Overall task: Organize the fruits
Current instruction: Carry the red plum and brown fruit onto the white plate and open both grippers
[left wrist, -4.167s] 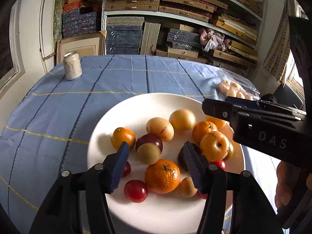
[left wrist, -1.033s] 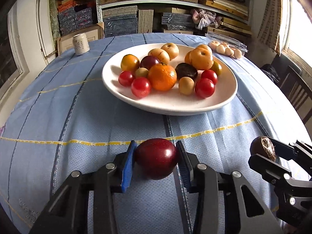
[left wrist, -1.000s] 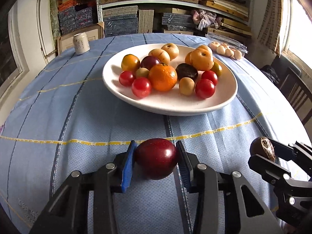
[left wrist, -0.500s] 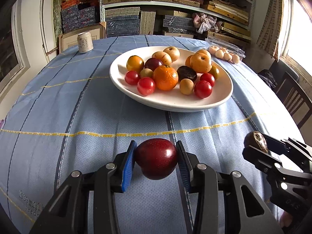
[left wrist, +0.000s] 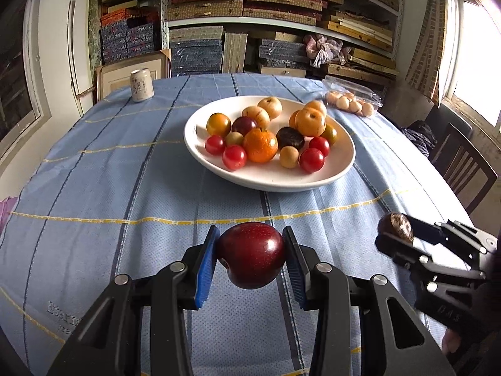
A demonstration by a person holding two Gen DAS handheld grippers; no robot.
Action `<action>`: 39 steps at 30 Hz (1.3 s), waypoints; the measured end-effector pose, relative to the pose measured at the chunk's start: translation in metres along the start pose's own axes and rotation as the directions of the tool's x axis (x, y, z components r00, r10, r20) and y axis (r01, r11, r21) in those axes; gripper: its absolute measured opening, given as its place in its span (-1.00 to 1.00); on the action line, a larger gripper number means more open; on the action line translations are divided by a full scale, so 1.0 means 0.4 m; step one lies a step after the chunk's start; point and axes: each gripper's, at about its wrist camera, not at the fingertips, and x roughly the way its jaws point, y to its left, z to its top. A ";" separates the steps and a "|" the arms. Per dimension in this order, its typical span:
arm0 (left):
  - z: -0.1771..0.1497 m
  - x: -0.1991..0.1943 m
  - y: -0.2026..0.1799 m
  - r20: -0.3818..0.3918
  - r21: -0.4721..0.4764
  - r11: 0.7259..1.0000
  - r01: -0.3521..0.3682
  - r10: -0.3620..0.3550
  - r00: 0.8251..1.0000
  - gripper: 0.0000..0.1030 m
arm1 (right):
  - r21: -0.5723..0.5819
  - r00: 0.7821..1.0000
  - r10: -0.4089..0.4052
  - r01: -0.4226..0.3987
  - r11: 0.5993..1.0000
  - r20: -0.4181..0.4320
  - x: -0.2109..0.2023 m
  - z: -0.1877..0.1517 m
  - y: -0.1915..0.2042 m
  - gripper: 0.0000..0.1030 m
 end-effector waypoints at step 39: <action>0.092 0.054 -0.020 -0.001 0.165 0.986 -0.009 0.010 1.000 0.13 | -0.015 0.999 0.052 -0.052 0.999 0.001 0.097 0.327 -0.091 -0.18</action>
